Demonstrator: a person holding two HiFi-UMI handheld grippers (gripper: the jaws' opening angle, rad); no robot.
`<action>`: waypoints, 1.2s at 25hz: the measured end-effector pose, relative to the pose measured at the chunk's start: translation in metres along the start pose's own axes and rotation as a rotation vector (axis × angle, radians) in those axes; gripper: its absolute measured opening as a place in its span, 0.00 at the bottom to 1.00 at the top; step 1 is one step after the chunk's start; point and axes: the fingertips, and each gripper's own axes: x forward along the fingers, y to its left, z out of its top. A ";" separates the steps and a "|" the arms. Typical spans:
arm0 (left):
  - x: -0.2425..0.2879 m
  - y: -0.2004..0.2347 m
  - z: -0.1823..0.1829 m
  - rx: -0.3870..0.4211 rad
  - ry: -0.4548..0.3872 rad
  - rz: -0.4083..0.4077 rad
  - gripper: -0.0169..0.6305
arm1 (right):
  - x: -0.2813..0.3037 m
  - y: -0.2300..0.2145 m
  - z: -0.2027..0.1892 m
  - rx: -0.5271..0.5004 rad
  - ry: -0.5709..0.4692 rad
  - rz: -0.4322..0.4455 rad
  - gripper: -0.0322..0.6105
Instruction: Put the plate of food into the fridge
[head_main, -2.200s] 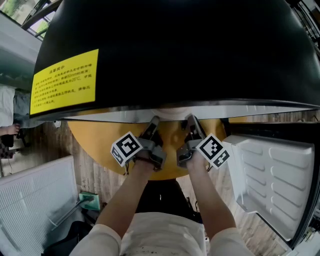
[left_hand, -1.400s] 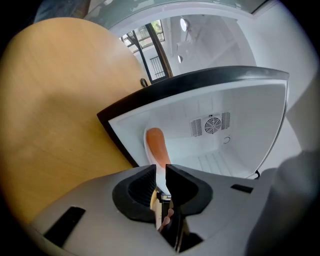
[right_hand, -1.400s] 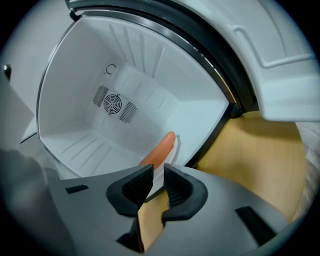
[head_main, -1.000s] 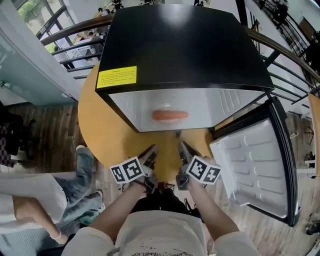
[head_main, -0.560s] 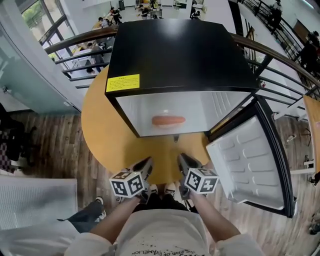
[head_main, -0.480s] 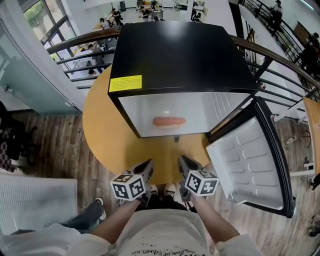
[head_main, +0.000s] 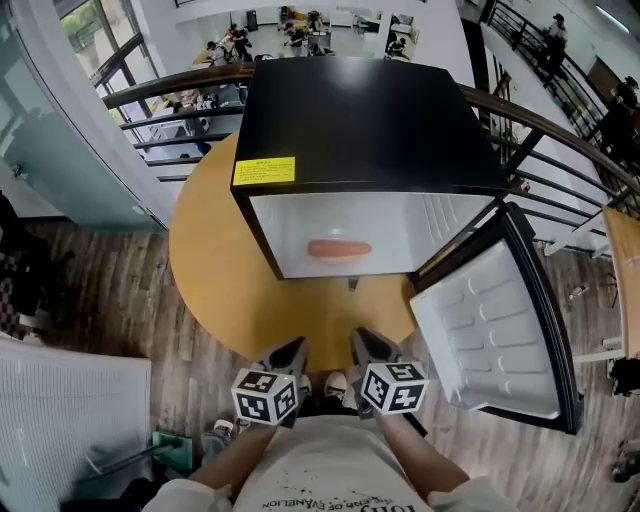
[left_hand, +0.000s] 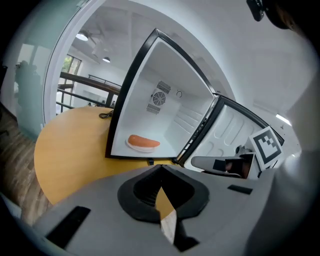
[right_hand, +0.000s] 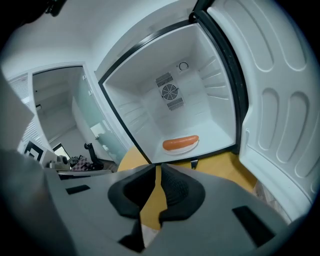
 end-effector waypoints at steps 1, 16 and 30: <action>0.001 -0.002 0.000 0.000 -0.004 -0.002 0.06 | 0.000 0.003 -0.001 -0.013 0.005 0.004 0.13; 0.010 -0.015 0.001 0.111 0.024 0.027 0.06 | -0.004 0.000 -0.012 -0.067 0.051 -0.027 0.10; 0.007 -0.017 -0.004 0.125 0.037 0.024 0.06 | -0.003 0.002 -0.020 -0.071 0.048 -0.036 0.09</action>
